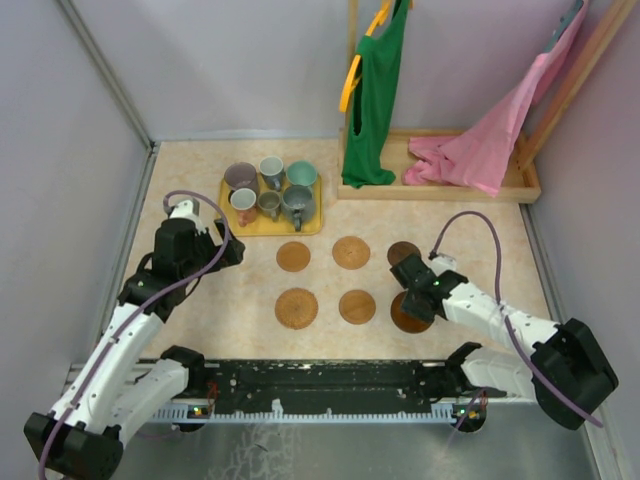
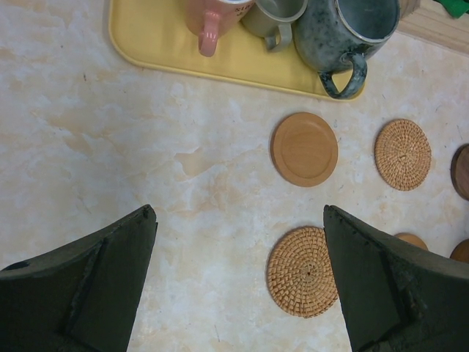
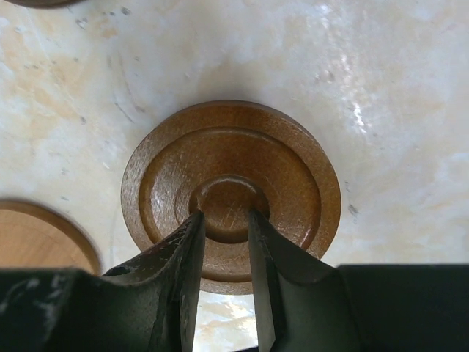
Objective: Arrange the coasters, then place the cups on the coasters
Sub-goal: Move the coaster to the center of the board.
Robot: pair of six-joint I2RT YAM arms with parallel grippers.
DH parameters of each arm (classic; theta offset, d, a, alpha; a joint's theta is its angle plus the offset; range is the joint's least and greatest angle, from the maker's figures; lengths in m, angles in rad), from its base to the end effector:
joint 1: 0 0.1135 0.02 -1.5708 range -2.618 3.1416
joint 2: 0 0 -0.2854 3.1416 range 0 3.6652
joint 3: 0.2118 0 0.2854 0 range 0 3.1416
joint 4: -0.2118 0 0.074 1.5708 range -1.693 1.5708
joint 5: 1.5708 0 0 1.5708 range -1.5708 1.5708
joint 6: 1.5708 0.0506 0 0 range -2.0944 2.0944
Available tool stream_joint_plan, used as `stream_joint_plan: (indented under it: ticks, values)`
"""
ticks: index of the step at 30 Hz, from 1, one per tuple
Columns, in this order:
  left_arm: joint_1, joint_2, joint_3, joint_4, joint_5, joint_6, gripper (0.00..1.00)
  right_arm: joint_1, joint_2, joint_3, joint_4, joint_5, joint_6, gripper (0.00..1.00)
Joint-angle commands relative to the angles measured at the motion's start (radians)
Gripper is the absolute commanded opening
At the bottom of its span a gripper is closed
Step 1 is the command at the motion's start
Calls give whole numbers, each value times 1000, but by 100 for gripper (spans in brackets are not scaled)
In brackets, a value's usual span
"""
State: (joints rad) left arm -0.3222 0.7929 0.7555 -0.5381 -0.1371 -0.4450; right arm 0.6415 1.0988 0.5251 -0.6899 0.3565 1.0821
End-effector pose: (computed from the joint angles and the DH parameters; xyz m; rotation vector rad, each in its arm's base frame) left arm 0.1966 -0.0583 0.2988 -0.2123 2.1449 -0.3008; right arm 0.1659 0.1019 0.1509 0.6572 2.5933 0.0006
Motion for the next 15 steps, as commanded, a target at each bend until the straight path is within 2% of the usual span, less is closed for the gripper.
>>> stream_joint_plan:
  ticks: [1,15]
  values:
    - [6,4,-4,31,11,5,100,9,-33,60,-98,42,-42,33]
    - [6,77,60,57,-2,16,100,10,84,306,-25,79,-225,39]
